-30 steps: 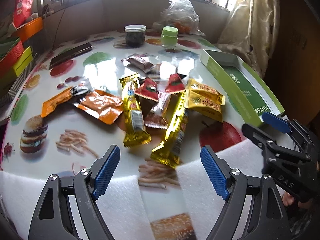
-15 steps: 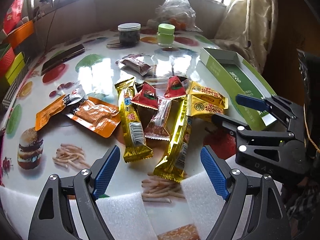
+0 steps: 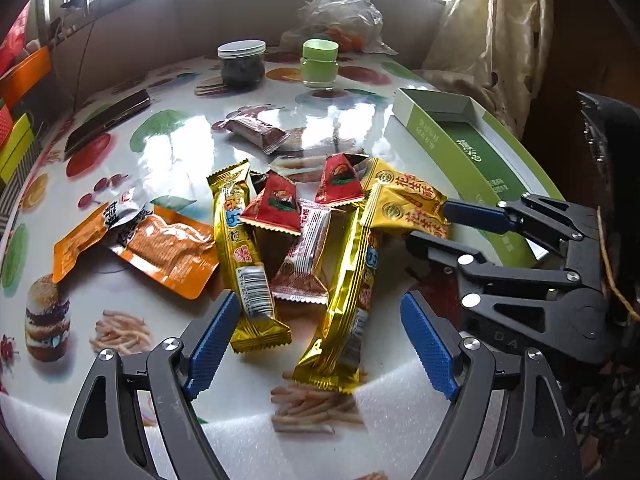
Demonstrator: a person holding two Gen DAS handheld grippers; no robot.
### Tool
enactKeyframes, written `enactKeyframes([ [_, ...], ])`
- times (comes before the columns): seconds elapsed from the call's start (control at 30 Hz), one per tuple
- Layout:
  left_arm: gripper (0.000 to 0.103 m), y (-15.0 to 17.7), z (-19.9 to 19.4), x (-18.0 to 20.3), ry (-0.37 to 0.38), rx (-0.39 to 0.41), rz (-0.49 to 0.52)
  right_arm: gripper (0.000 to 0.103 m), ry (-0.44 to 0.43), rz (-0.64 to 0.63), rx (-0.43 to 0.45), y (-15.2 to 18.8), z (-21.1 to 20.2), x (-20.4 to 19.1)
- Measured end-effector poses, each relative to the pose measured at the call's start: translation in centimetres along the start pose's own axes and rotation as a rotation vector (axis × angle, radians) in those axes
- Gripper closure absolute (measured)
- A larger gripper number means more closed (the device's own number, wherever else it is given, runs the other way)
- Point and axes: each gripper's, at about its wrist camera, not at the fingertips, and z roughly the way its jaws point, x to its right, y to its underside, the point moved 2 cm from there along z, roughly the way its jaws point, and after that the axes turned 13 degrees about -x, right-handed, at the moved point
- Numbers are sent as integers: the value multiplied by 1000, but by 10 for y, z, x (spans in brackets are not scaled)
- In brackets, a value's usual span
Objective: Organize snacks
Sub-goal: 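Grasp a yellow peanut candy packet with right tool while left tool grasps a gold snack bar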
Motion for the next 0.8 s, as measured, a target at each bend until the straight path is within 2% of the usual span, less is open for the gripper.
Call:
enactKeyframes([
  [0.03, 20, -1, 0, 1, -3, 2, 2, 74, -3, 6, 3, 1, -1, 1],
  [0.27, 31, -8, 4, 7, -30, 6, 30, 82, -36, 67, 11, 6, -6, 12],
  [0.4, 34, -12, 5, 13, -53, 8, 49, 82, -47, 104, 18, 10, -9, 16],
  [0.47, 43, -13, 6, 18, -47, 4, 67, 82, -52, 118, 21, 12, -10, 17],
  [0.5, 44, -14, 8, 20, -44, -5, 74, 82, -53, 122, 24, 12, -11, 18],
  [0.8, 48, -17, 24, 28, -52, -43, 77, 82, -66, 142, 33, 18, -13, 21],
])
